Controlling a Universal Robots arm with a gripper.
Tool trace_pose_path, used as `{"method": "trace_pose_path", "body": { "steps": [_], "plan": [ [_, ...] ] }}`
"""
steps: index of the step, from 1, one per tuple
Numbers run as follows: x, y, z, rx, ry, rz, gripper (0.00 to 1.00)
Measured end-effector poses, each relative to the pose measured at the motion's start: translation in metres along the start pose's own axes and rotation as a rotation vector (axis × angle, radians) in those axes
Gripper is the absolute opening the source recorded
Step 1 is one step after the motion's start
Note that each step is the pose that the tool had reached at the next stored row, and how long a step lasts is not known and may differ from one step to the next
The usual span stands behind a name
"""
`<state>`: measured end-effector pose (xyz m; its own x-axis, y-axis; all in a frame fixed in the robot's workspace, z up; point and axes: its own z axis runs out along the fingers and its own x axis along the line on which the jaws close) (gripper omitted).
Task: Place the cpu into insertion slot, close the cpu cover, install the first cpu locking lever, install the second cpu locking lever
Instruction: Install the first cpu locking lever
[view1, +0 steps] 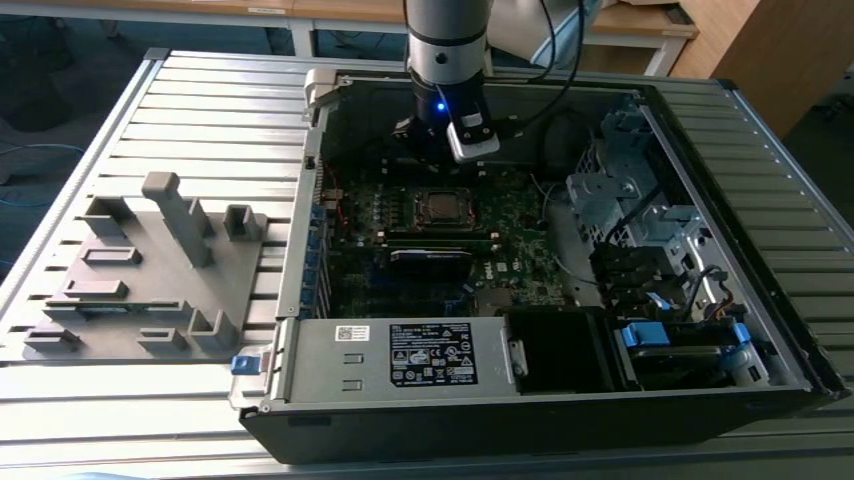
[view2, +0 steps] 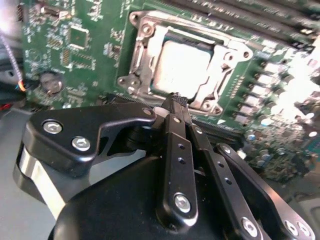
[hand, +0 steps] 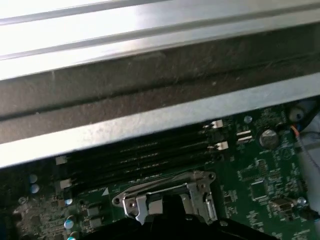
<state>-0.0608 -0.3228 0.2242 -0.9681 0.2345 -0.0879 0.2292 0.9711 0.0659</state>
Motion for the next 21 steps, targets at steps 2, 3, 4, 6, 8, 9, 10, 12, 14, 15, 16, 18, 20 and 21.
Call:
{"method": "trace_pose_path", "body": {
  "steps": [2, 3, 4, 6, 8, 9, 10, 12, 14, 15, 16, 18, 20, 21],
  "plan": [
    [0.0, 0.0, 0.0, 0.0003, 0.0001, 0.0, 0.1],
    [0.0, 0.0, 0.0, 0.0004, 0.0001, 0.0, 0.1],
    [0.0, 0.0, 0.0, 0.0006, 0.0001, 0.0, 0.1],
    [-0.0008, 0.0003, 0.0002, 0.0101, -0.0014, -0.002, 0.1],
    [-0.0018, 0.0004, 0.0004, 0.0266, -0.0032, -0.005, 0.1],
    [-0.0024, 0.0006, 0.0005, 0.0347, -0.0034, -0.007, 0.1],
    [-0.003, 0.0007, 0.0005, 0.0408, -0.0034, -0.009, 0.1],
    [-0.0032, 0.0006, 0.0007, 0.0449, -0.0039, -0.014, 0.1],
    [-0.0035, 0.0, 0.0007, 0.0447, -0.0037, -0.024, 0.1],
    [-0.0036, -0.0004, 0.0007, 0.0444, -0.0035, -0.028, 0.1],
    [-0.0037, -0.001, 0.0006, 0.0441, -0.0033, -0.033, 0.1],
    [-0.004, -0.0022, 0.0006, 0.0444, -0.0031, -0.04, 0.1],
    [-0.0042, -0.0032, 0.0006, 0.051, -0.0044, -0.045, 0.1],
    [-0.0043, -0.0036, 0.0005, 0.059, -0.005, -0.047, 0.1]
  ]
}}
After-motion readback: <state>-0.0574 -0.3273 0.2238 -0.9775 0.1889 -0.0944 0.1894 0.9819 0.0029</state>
